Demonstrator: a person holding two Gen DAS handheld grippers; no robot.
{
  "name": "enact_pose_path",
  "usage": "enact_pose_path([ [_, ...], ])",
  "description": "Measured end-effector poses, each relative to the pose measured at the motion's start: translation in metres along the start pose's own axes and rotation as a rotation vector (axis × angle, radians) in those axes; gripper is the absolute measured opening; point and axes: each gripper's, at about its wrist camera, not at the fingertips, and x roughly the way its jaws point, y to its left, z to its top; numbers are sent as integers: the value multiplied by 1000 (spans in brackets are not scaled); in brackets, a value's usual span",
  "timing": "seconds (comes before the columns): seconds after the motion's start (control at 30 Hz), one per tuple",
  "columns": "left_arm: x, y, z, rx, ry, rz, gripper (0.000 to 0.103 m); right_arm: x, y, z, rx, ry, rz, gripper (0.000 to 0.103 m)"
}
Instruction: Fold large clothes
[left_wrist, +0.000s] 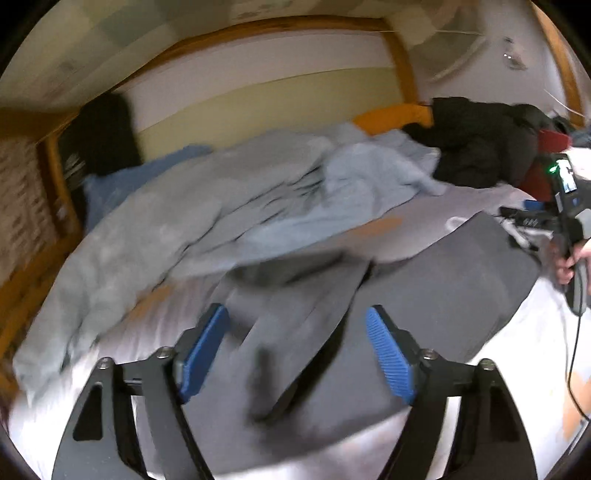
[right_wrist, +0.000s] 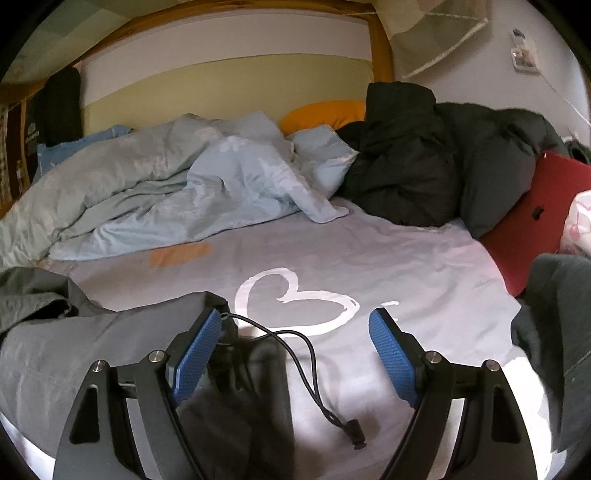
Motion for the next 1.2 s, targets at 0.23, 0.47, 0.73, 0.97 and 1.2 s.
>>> enact_pose_path([
  [0.23,69,-71,40,313,129,-35,74,-1,-5,1,4,4,11,84],
  [0.47,139,-79,12,436,399,168,88,-2,-4,0,-45,-19,-18,84],
  [0.73,149,-38,28,324,433,313,77,-4,-14,5,-56,-46,-32,84],
  [0.97,117,-16,42,148,439,283,6,3,-26,5,8,6,-42,84],
  [1.2,16,-62,81,74,190,75,5,3,-32,4,1,-1,-107,84],
])
